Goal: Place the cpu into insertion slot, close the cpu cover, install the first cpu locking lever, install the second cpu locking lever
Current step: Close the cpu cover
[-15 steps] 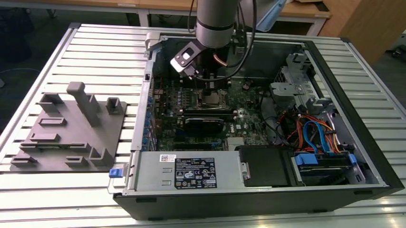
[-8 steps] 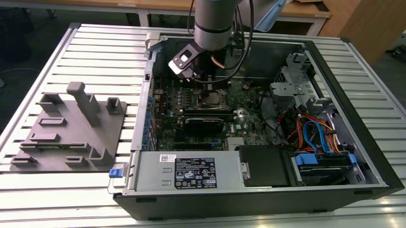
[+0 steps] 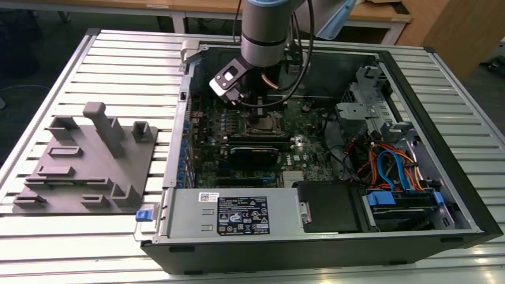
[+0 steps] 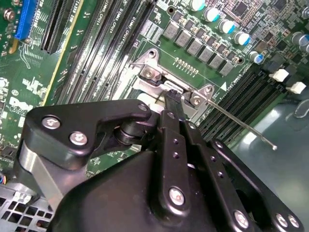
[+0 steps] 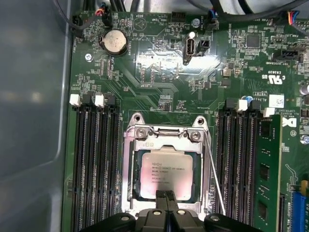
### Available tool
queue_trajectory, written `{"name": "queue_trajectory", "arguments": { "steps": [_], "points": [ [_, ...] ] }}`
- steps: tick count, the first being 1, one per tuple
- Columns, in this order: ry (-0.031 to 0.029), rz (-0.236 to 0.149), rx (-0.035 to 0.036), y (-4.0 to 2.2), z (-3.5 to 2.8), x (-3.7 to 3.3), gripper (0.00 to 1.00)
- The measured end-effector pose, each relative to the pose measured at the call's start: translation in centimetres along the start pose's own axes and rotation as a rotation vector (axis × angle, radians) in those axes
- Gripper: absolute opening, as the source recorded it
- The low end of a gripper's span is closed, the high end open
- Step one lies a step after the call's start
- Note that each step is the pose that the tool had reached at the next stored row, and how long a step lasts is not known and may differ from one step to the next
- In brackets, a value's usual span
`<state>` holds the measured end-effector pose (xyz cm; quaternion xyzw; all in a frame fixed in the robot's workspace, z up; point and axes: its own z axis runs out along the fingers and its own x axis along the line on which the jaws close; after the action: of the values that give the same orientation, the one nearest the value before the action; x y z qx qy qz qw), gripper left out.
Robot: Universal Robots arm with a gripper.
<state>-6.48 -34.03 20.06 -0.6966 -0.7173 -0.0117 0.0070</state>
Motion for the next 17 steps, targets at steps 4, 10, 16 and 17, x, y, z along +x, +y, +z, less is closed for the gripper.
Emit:
{"name": "queue_trajectory", "arguments": {
  "steps": [4,10,16,17],
  "points": [
    [-0.0001,0.0,0.0009,-0.05,0.08,0.0,0.1],
    [0.0002,0.0,0.0007,-0.15,-0.05,0.01,0.1],
    [-0.0003,0.0,0.0011,-0.18,0.15,-0.01,0.1],
    [-0.0004,0.0,0.0012,-0.18,0.17,-0.01,0.1]
  ]
}}
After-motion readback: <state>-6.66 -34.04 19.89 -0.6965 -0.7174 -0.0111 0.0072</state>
